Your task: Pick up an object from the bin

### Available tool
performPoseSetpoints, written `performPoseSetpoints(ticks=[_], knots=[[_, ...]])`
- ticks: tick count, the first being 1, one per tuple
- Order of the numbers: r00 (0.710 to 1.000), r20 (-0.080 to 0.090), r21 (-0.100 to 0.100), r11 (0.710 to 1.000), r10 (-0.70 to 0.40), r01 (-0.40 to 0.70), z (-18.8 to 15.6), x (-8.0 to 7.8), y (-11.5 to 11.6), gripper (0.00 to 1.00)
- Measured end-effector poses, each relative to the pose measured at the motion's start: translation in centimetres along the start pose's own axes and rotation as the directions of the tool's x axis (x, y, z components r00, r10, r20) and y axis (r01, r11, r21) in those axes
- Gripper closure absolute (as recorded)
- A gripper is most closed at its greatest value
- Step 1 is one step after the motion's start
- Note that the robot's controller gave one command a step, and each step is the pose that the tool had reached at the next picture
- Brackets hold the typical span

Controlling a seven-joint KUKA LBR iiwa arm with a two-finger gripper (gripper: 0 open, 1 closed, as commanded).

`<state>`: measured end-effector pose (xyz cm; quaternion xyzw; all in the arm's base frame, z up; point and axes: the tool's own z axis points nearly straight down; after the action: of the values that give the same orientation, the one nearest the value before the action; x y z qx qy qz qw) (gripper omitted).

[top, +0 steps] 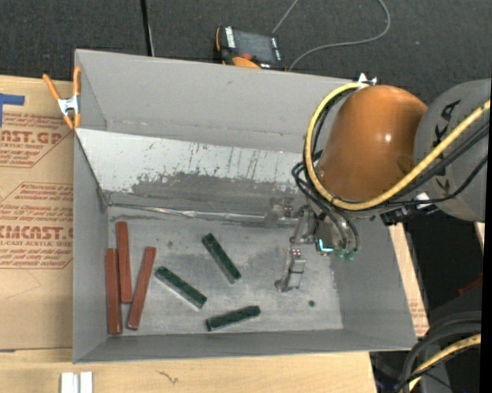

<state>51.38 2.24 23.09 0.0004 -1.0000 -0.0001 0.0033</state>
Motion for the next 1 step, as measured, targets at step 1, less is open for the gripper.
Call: performPoseSetpoints(ticks=[1], knots=[[0.981,-0.001,0.000,0.981,-0.195,0.195,11.66,2.51,0.27,0.00]])
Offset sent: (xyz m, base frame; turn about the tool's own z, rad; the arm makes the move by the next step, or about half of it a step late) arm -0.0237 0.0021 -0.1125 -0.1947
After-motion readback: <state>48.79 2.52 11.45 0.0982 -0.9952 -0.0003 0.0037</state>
